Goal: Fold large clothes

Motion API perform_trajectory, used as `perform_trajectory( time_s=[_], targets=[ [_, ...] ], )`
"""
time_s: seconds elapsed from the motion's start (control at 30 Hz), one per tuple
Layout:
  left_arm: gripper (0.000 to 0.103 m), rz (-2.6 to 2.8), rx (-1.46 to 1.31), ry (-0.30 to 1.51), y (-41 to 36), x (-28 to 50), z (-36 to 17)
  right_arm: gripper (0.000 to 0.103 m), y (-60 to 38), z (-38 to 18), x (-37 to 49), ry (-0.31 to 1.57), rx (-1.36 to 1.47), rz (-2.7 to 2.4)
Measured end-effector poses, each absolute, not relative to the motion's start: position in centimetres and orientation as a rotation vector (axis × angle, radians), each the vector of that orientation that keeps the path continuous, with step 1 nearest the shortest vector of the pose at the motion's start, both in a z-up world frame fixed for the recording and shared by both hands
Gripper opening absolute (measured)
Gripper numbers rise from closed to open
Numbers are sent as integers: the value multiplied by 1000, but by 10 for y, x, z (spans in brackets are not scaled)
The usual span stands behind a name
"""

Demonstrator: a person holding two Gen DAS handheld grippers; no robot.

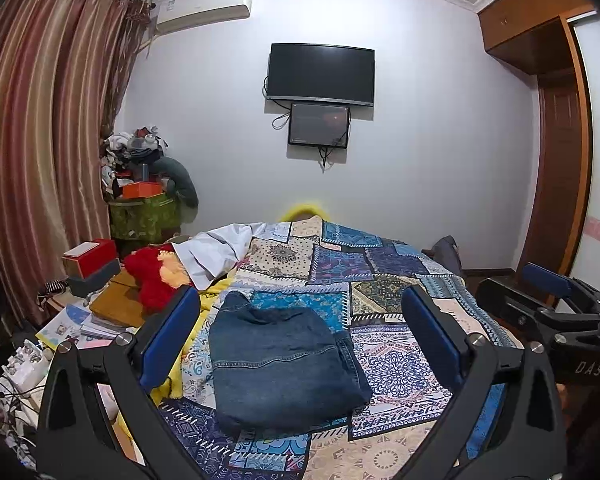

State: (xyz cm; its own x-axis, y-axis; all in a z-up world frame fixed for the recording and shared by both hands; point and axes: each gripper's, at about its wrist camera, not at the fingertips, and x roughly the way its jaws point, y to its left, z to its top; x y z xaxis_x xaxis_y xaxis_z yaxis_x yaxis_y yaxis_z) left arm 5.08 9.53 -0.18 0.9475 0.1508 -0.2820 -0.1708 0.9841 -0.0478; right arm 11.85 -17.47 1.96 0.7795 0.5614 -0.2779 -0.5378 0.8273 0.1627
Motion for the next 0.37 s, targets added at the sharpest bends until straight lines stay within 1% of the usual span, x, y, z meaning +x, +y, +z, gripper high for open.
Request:
perform_trajectory(
  time_s=[0.37],
  targets=[
    [102, 164, -73, 293, 97, 51, -2, 103, -175, 19, 118, 331, 80, 596]
  ],
)
